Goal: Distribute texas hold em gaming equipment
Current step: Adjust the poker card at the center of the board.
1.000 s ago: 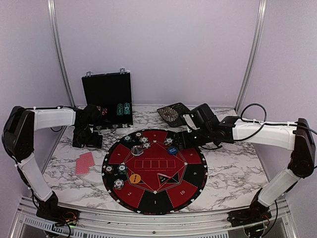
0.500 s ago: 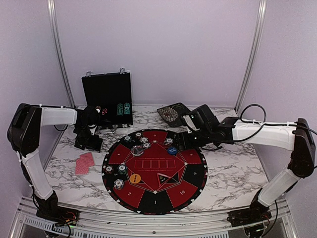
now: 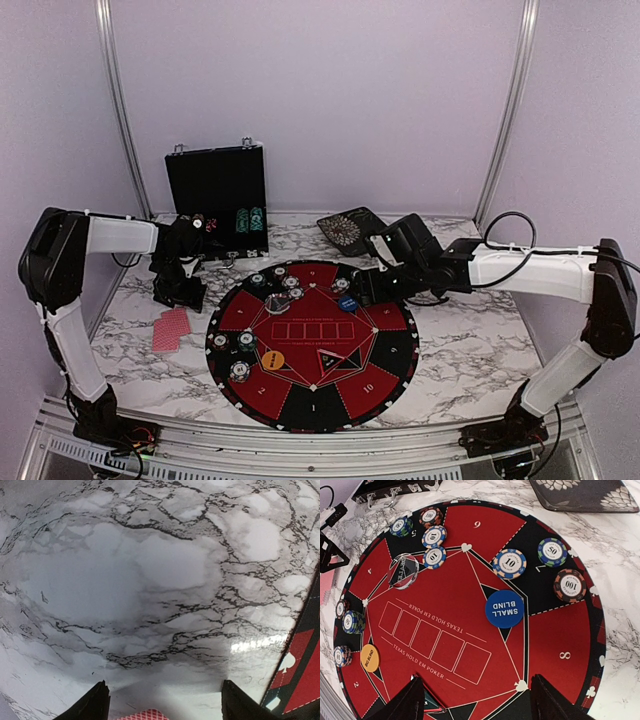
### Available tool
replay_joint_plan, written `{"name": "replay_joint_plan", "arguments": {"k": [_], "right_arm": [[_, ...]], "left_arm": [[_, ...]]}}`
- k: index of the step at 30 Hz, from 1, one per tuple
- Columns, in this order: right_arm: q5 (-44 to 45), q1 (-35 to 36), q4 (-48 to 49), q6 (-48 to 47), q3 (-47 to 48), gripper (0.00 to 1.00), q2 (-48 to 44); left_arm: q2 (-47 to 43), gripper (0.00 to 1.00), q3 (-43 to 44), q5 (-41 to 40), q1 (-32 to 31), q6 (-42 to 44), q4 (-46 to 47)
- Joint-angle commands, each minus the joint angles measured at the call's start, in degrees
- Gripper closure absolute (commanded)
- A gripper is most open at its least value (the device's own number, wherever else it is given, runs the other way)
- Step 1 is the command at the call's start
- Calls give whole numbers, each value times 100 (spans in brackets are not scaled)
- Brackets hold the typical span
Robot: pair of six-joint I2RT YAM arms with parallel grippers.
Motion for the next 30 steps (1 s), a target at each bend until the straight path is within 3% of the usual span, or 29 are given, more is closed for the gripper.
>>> {"name": "replay_joint_plan", "arguments": {"k": [1, 30], "right_arm": [[-45, -37, 126, 105, -41, 30, -180], [-178, -36, 74, 197, -102, 31, -171]], "left_arm": [[84, 23, -104, 24, 44, 62, 28], [-398, 31, -616, -467, 44, 5, -43]]}}
